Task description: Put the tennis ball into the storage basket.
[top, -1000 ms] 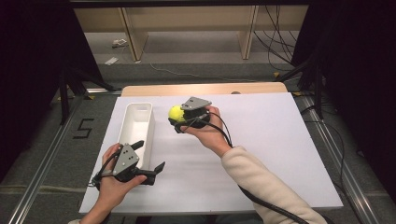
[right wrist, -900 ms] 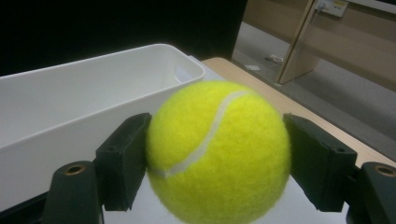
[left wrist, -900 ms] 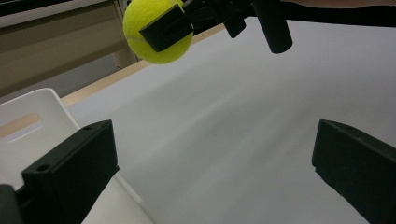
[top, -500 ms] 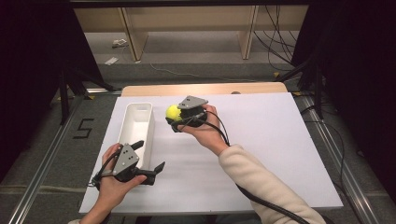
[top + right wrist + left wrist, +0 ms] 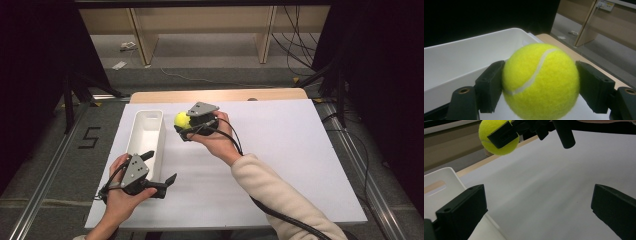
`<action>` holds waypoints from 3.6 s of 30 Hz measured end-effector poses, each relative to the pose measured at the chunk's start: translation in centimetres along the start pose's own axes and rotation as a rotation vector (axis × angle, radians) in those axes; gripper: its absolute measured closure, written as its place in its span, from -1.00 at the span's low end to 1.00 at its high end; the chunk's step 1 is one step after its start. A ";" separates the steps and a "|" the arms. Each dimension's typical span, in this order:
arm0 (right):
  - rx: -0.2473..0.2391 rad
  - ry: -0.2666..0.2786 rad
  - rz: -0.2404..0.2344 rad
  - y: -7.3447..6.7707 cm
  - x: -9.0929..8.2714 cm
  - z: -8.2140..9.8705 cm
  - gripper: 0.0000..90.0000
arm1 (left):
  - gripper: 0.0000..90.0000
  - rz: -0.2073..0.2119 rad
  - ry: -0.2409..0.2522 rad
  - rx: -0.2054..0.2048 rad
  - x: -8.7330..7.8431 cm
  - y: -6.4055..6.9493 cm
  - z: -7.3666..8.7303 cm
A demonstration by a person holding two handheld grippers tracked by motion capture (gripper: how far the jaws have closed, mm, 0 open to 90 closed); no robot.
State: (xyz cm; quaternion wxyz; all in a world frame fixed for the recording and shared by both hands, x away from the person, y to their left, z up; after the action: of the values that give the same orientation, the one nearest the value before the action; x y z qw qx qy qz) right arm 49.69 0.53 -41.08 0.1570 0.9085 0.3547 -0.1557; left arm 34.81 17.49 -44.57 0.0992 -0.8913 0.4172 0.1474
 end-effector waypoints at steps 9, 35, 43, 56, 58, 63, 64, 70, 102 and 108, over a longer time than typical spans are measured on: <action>-0.002 0.005 -0.005 -0.4 0.3 -0.5 -0.40 | -1.00 0.001 0.001 -0.001 0.0 0.0 0.0; -0.002 0.009 -0.016 -1.1 1.1 -1.2 -0.39 | -1.00 0.002 0.004 -0.002 0.0 0.0 0.0; -0.005 0.009 -0.018 -1.3 1.3 -1.4 -0.40 | -1.00 0.002 0.005 -0.002 0.0 0.0 -0.1; -0.008 0.007 -0.026 -1.6 1.8 -1.7 -0.40 | -1.00 0.001 0.005 -0.002 -0.1 0.0 -0.1; -0.005 0.007 -0.025 -1.7 1.8 -1.7 -0.40 | -1.00 0.001 0.005 -0.002 -0.1 0.0 -0.1; -0.009 0.007 -0.030 -1.9 1.9 -1.9 -0.40 | -1.00 0.002 0.005 -0.001 -0.1 0.0 -0.1; -0.010 0.007 -0.031 -2.0 2.0 -1.9 -0.40 | -1.00 0.002 0.005 0.000 -0.1 0.0 -0.1; -0.011 0.007 -0.034 -2.1 2.1 -2.0 -0.40 | -1.00 0.001 0.005 -0.001 -0.1 0.0 -0.1; -0.016 0.005 -0.050 -2.9 2.9 -2.6 -0.40 | -1.00 0.002 0.005 -0.001 -0.1 0.1 -0.1; -0.017 0.006 -0.053 -3.0 2.9 -2.8 -0.40 | -1.00 0.002 0.003 0.000 -0.1 0.1 -0.1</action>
State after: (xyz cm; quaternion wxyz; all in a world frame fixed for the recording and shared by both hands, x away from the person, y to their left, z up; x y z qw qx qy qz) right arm 50.12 5.52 -40.21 0.1597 0.8979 0.3802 -0.1541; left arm 34.72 17.48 -44.50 0.0982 -0.8912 0.4182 0.1461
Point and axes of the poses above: each handheld gripper's, and its own axes: x roughly forward along the jaws, z roughly out of its underside, y roughly to its right, the point moved 3 cm from there along x, roughly forward along the jaws, and after that the axes turned 9 degrees about z, right-handed, at the moved point
